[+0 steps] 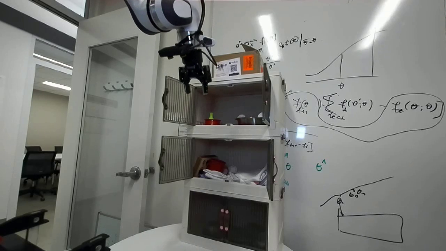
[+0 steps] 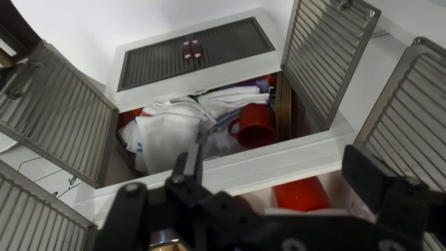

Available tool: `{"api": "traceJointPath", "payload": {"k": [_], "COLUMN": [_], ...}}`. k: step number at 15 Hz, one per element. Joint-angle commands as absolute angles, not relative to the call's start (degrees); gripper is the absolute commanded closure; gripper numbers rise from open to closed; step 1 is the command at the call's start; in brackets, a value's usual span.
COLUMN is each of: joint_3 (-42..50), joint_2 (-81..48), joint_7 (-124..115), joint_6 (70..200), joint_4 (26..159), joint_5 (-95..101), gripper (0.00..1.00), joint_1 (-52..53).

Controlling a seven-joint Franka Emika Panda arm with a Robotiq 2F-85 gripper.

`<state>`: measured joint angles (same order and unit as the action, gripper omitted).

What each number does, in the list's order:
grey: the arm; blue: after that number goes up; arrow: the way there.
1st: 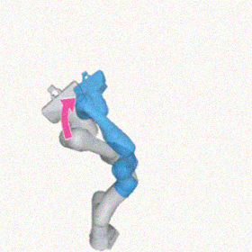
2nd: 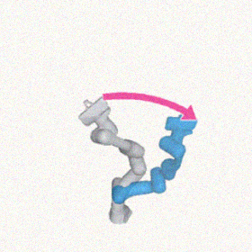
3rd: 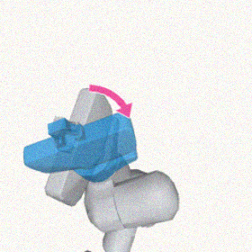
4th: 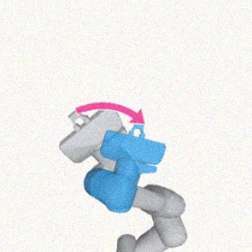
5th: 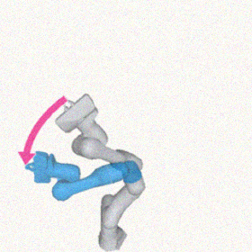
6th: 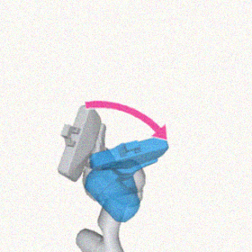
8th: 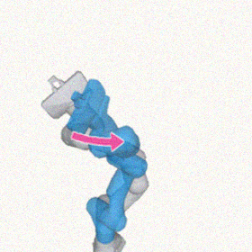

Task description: Move the red cup to the table

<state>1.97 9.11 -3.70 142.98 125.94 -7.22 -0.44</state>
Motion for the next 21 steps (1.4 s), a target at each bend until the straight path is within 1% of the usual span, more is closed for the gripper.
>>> {"api": "traceJointPath", "payload": {"k": [1,3,7,8,15,21], "joint_3": [1.49,1.30,1.50,1.39,1.24,-0.31], "joint_2": [7.36,5.92,7.25,7.74,3.52,-4.47], "joint_7": [-3.92,-3.93,-4.65,-8.47,-21.08,-28.79], "joint_6": [143.46,143.50,144.01,147.05,153.16,165.23], "joint_4": [124.57,123.79,125.04,126.36,124.41,119.61], "joint_5": [-8.36,-8.56,-8.56,-8.95,-18.57,-22.73], "gripper": [0.00,0.00,0.00,0.00,0.00,0.00], "joint_1": [-0.41,-0.33,-0.74,-1.13,-1.04,0.22]}}
